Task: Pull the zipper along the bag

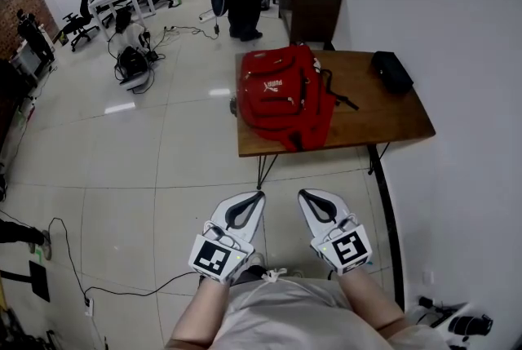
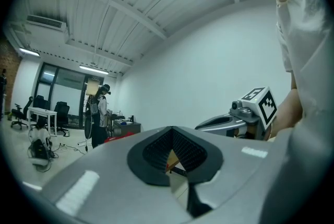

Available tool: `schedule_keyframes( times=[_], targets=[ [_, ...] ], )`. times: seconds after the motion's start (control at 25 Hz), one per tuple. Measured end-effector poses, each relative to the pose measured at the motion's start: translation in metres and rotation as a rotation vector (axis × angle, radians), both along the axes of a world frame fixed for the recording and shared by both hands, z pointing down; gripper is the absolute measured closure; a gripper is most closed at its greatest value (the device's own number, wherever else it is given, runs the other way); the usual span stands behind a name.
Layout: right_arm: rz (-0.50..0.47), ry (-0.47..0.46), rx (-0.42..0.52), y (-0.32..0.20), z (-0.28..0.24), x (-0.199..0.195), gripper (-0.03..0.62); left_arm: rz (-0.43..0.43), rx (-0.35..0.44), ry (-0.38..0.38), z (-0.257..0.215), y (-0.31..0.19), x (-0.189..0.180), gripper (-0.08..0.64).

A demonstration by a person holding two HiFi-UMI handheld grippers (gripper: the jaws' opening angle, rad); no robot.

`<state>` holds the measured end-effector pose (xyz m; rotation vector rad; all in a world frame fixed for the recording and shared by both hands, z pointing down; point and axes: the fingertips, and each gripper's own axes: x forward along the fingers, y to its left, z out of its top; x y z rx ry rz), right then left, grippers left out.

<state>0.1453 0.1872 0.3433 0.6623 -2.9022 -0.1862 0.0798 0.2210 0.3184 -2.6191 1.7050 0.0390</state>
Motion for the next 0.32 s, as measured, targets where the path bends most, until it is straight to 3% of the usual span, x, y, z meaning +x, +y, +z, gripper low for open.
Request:
schedule_keyframes(
  times=[0.32],
  targets=[
    [0.015, 0.006, 0.003, -0.0011, -0.0036, 0.0097, 0.586, -0.014, -0.010, 0.013, -0.0010, -0.0013, 0.0027, 0.554]
  ],
)
